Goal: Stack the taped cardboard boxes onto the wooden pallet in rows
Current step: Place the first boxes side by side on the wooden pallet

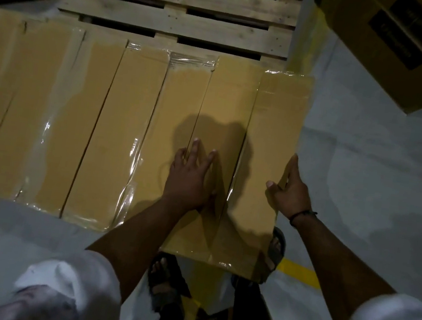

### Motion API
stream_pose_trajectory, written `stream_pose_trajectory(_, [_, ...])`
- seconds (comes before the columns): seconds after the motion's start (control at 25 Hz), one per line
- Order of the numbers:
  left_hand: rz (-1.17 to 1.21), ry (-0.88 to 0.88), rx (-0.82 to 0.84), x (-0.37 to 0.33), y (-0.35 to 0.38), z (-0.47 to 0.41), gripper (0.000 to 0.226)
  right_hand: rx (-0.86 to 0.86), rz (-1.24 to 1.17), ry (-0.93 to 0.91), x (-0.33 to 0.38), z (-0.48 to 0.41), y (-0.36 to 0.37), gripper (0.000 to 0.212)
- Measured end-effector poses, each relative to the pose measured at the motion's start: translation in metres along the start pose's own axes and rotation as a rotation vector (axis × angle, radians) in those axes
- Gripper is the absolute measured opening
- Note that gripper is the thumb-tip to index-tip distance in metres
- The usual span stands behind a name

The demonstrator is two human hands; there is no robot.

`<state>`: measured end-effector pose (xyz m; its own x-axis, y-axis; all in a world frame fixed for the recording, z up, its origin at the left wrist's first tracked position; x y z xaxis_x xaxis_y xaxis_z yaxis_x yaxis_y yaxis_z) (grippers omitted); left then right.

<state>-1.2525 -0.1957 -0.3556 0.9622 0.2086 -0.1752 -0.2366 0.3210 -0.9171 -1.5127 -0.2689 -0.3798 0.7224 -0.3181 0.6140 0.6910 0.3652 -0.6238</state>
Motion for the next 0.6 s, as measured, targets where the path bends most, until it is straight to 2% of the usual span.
stream_pose_trajectory(0.16, [-0.01, 0.022, 0.038, 0.001, -0.005, 0.001, 0.114, 0.013, 0.022, 0.035, 0.005, 0.001, 0.001, 0.101])
stream_pose_trajectory(0.32, [-0.025, 0.102, 0.135, 0.016, -0.008, 0.015, 0.117, -0.04, 0.071, 0.079, 0.025, 0.02, 0.008, 0.09])
stream_pose_trajectory(0.44, [-0.079, 0.193, 0.158, 0.041, 0.0, 0.046, 0.122, -0.013, 0.26, 0.046, 0.034, 0.057, 0.031, 0.088])
stream_pose_trajectory(0.6, [-0.14, 0.273, 0.233, 0.067, 0.009, 0.098, 0.133, 0.011, 0.445, 0.017, 0.027, 0.118, 0.065, 0.096])
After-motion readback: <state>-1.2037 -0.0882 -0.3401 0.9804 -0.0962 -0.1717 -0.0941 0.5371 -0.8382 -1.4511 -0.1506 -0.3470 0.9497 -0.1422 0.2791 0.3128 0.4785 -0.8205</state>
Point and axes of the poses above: each hand's wrist, its own z-axis away from the middle knuckle, its own y-axis out of the palm, x = y × z, the point moved 1 cm from there along -z, towards the middle knuckle, and after that the axes turned 7 degrees about -x, right-handed, at the moved point
